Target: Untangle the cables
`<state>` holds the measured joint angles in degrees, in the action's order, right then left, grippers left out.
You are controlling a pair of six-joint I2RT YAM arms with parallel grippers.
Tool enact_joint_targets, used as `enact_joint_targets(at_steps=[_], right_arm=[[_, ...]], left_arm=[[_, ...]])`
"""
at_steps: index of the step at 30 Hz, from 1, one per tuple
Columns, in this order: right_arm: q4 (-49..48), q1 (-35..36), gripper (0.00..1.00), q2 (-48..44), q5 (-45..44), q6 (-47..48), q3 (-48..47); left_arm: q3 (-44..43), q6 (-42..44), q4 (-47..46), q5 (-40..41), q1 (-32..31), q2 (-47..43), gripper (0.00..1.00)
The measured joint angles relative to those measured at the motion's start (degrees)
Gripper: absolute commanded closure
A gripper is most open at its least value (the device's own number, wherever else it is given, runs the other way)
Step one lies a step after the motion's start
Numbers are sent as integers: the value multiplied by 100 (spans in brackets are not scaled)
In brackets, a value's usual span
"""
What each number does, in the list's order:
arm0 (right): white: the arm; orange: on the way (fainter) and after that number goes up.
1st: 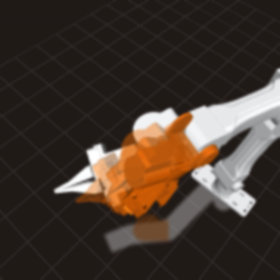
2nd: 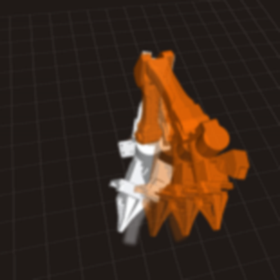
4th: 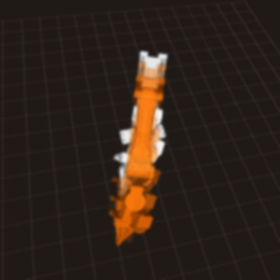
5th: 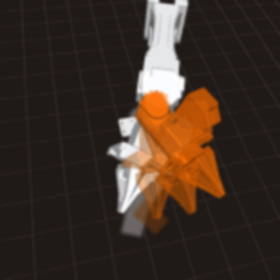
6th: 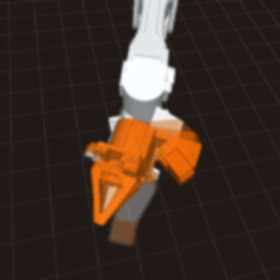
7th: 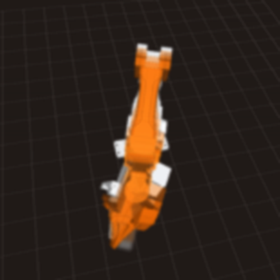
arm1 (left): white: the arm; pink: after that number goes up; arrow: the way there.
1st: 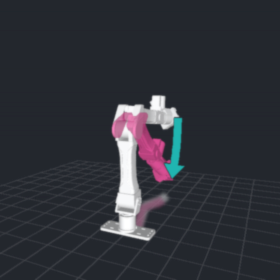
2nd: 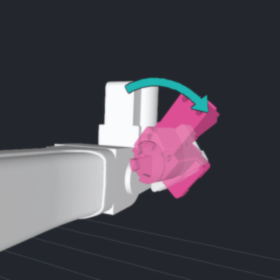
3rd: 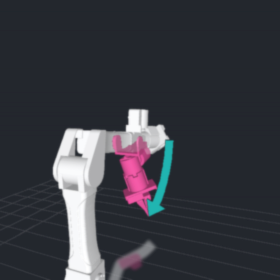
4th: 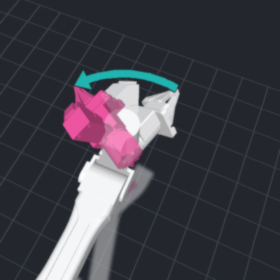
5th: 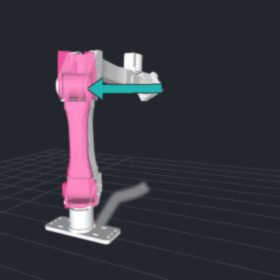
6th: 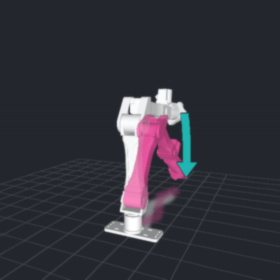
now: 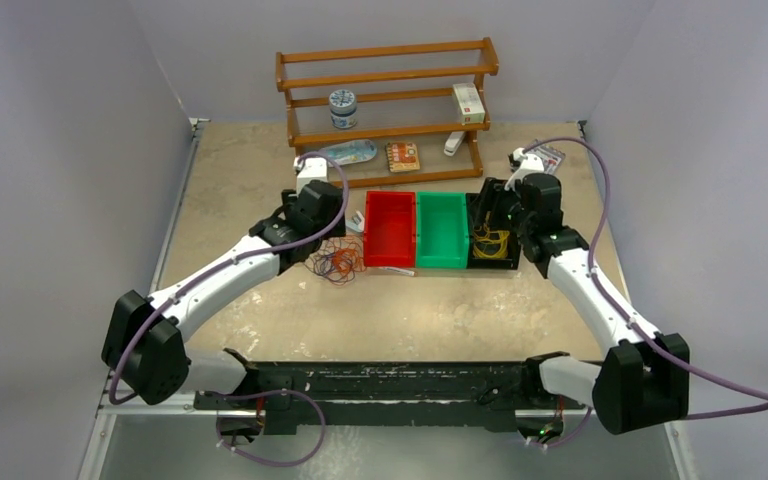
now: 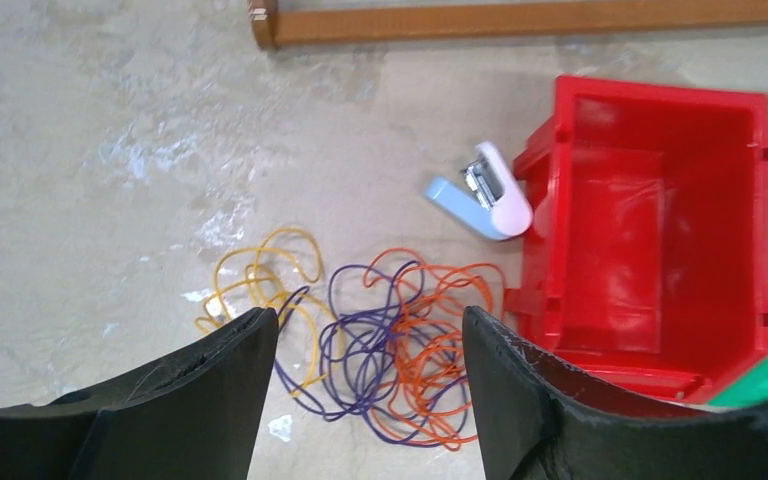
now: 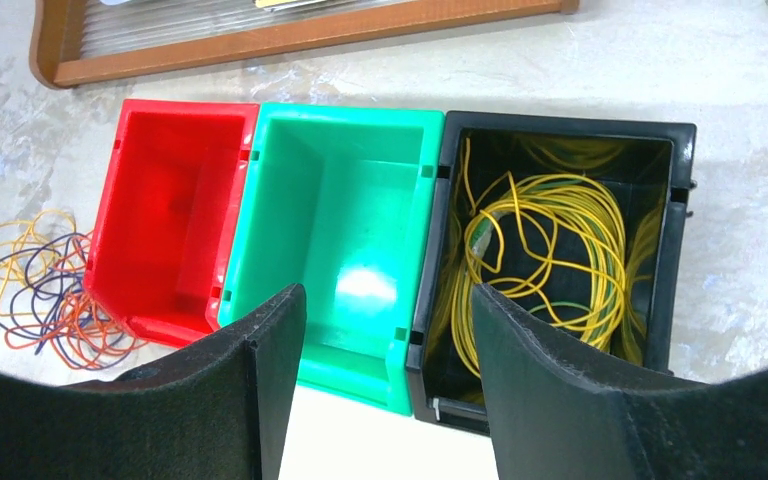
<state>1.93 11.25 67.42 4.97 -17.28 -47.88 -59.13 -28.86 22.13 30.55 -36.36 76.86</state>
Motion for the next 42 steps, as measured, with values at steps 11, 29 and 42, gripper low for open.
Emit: enact_joint_targets(at_steps=[11, 29, 42], right_arm=[[-236, 0, 38, 260, 385, 116, 0], [-273, 0, 39, 470, 507, 192, 0], [-271, 0, 39, 470, 503, 186, 0]], left_arm=[[1021, -621, 26, -337, 1250, -422, 35], [1641, -1106, -981, -1373, 2065, -42, 60], [1781, -1099, -1235, -1718, 2133, 396, 94]])
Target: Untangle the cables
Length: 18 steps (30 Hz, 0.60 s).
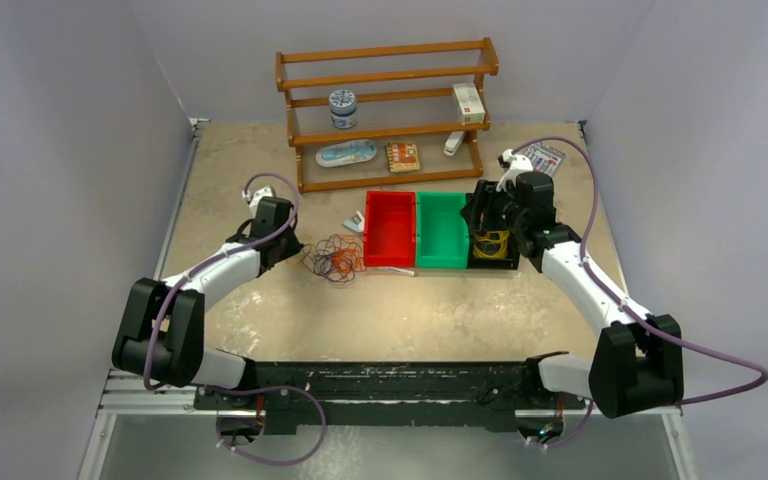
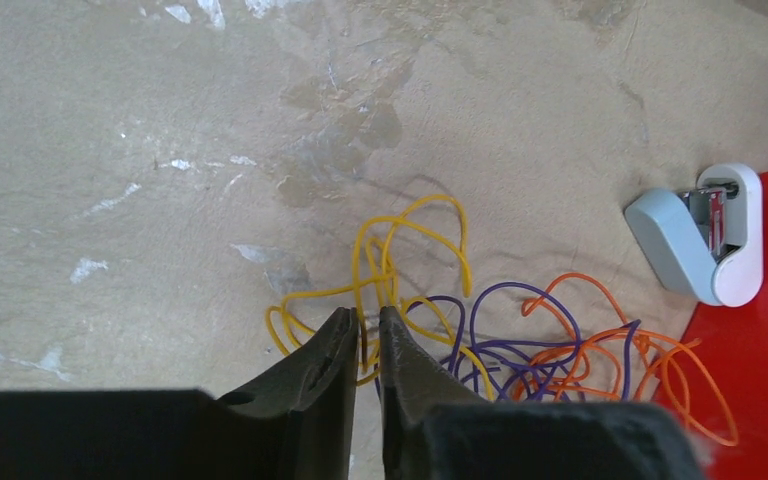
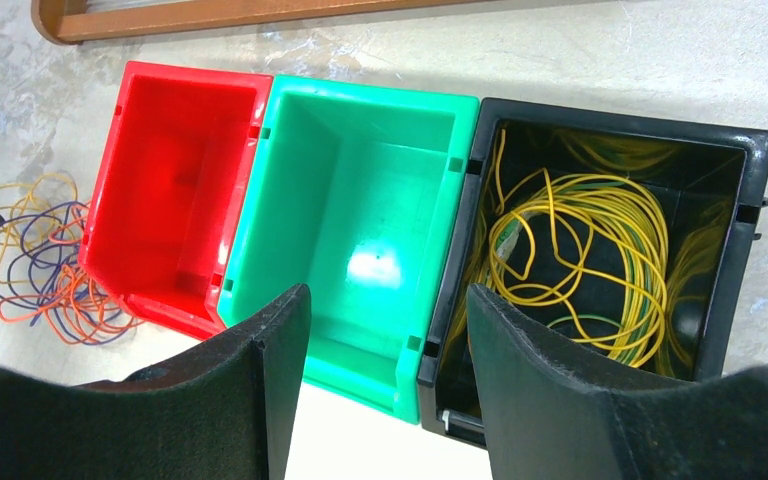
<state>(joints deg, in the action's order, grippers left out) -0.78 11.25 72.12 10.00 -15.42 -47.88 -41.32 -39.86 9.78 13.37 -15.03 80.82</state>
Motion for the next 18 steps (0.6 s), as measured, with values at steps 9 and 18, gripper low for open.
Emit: enact_joint_targets(at_steps=[9, 18], right_arm=[[-2, 0, 39, 0, -26, -31, 0], [-234, 0, 39, 0, -26, -214, 0]], left_arm=[[-4, 2, 155, 160, 11, -118, 100], [-769, 396, 861, 560, 28, -1049, 100]])
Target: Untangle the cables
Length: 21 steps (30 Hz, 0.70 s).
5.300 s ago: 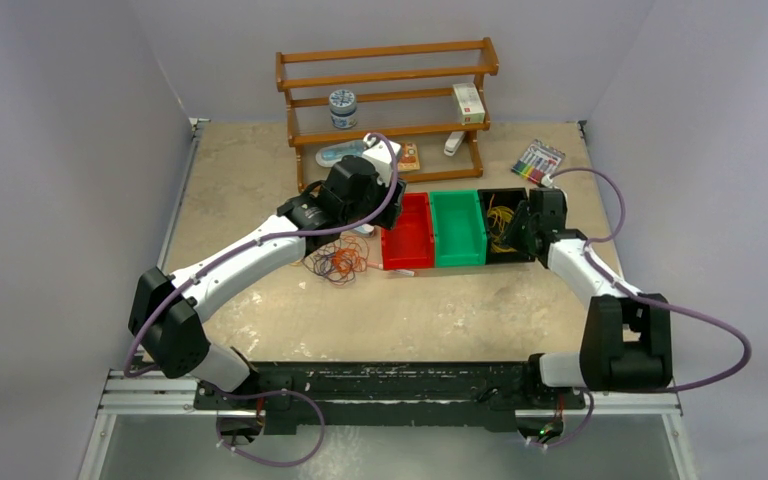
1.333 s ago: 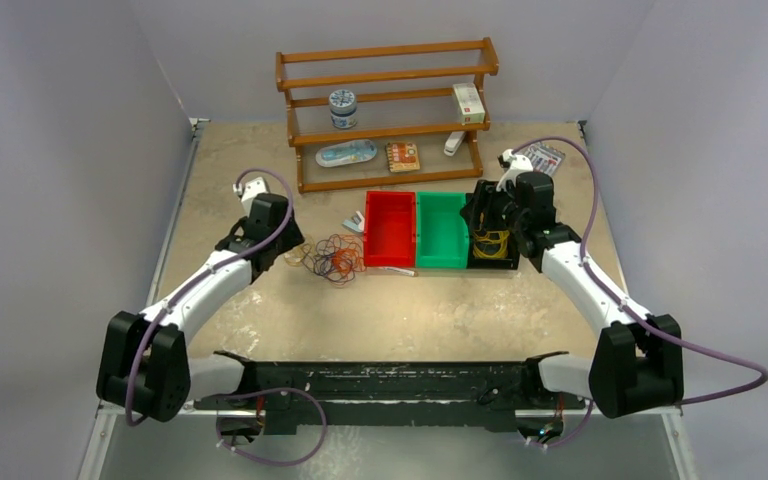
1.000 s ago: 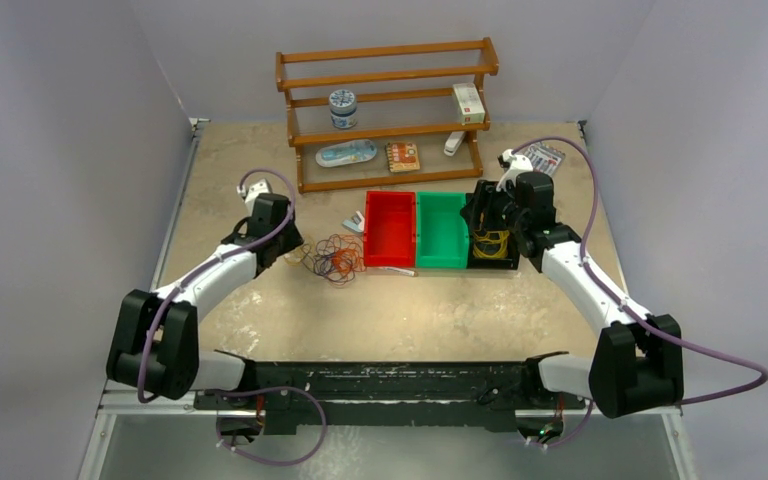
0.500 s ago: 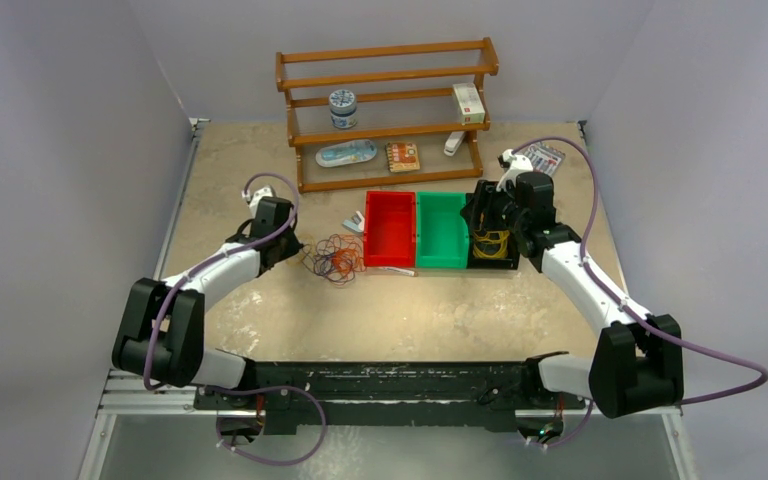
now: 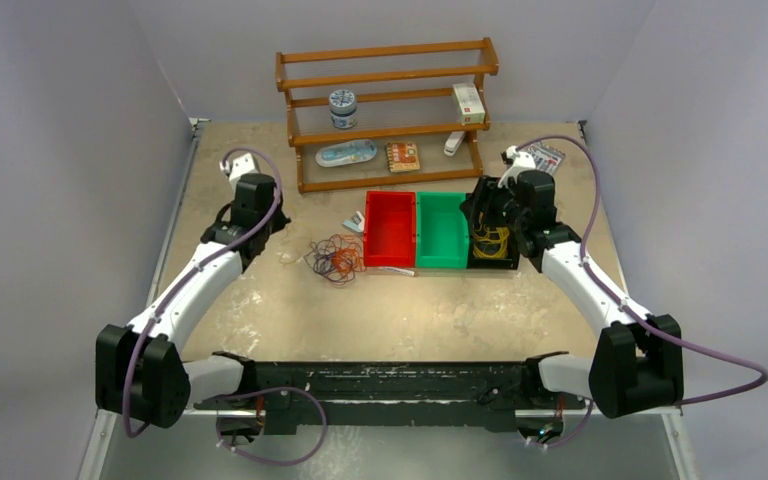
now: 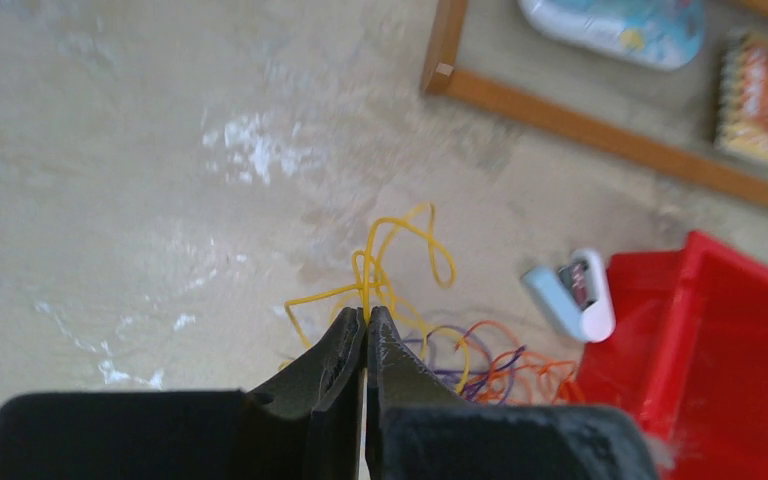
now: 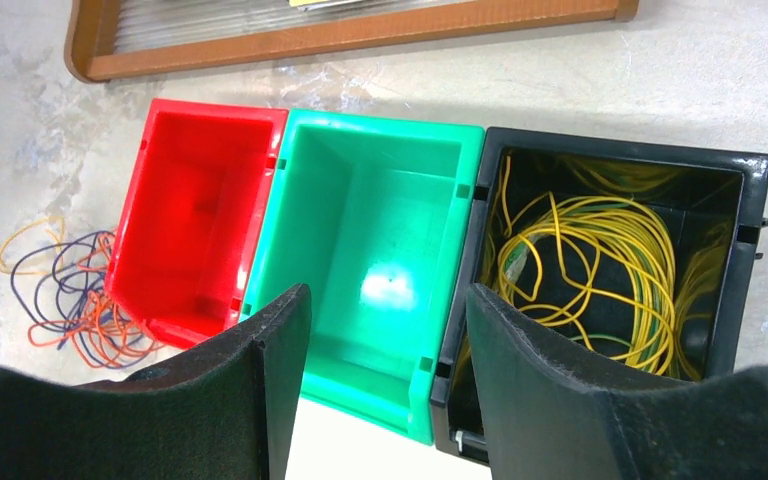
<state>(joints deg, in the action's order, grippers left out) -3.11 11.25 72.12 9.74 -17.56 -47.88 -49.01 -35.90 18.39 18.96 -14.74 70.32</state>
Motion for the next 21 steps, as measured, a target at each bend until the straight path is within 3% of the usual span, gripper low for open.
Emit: enact_joint_targets(at_steps=[5, 13, 21], right_arm=[[-157, 0, 34, -68, -188, -168, 9], [-804, 0, 30, -660, -570, -345, 251], [-1362, 4, 32, -520, 802, 197, 249]], left_arm=[[-579, 363, 74, 57, 2, -203, 100], [-1080, 774, 319, -516, 11, -254, 100], [-1534, 981, 404, -800, 11, -254, 100]])
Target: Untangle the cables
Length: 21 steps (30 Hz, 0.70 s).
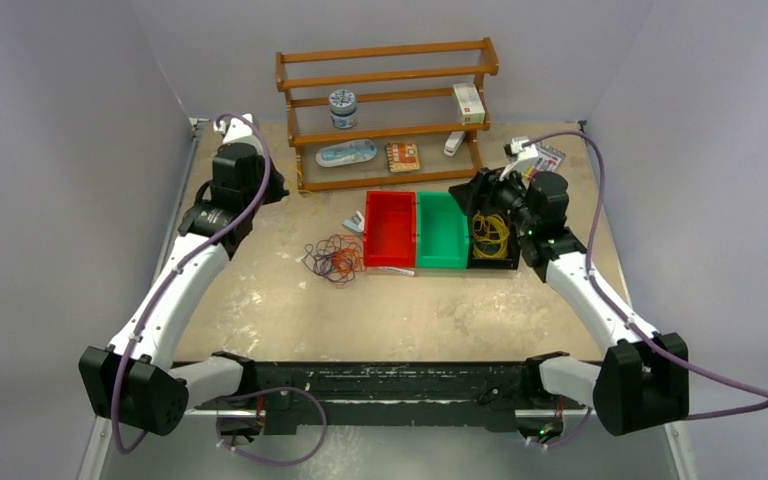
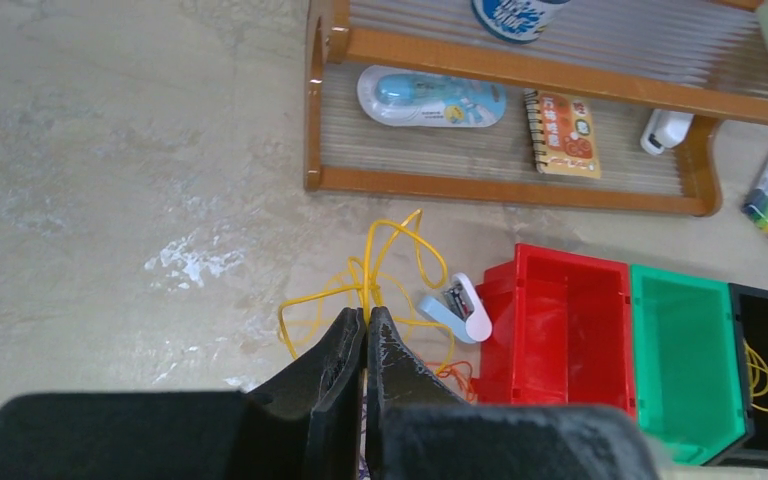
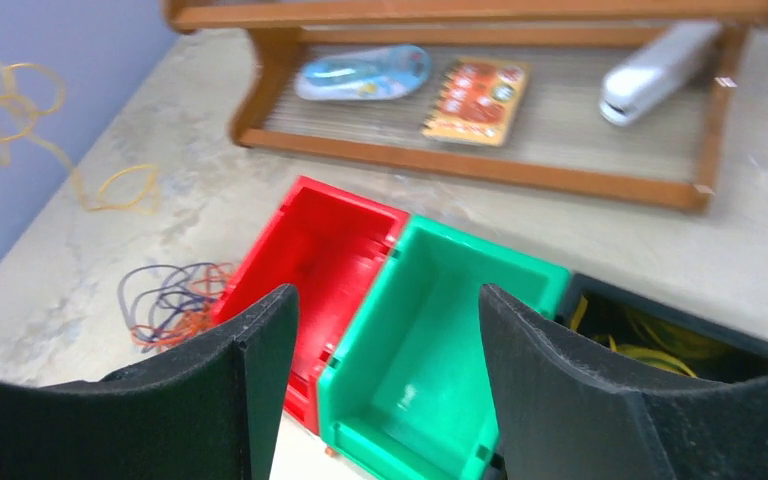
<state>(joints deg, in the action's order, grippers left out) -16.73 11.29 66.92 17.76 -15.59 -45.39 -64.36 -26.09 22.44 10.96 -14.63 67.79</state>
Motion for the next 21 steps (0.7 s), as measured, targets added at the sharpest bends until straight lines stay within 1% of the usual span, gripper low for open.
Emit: enact_joint_targets(at_steps=[3, 6, 10, 16, 21], right_arm=[[-455, 125, 33, 133, 476, 9, -20], [-688, 472, 33, 448, 697, 26, -229], [-960, 1049, 33, 901, 841, 59, -522], [-1222, 1987, 34, 1650, 1001, 306, -1263], [-1427, 2531, 35, 2061, 1182, 540, -1766]], left_arm=[[-129, 22, 0, -157, 0, 0, 100], [-221, 20, 0, -291, 0, 0, 100], [-321, 20, 15, -426, 0, 0, 100], [-643, 17, 122, -688, 0, 22, 100], [-837, 17, 160, -841, 0, 22, 100]])
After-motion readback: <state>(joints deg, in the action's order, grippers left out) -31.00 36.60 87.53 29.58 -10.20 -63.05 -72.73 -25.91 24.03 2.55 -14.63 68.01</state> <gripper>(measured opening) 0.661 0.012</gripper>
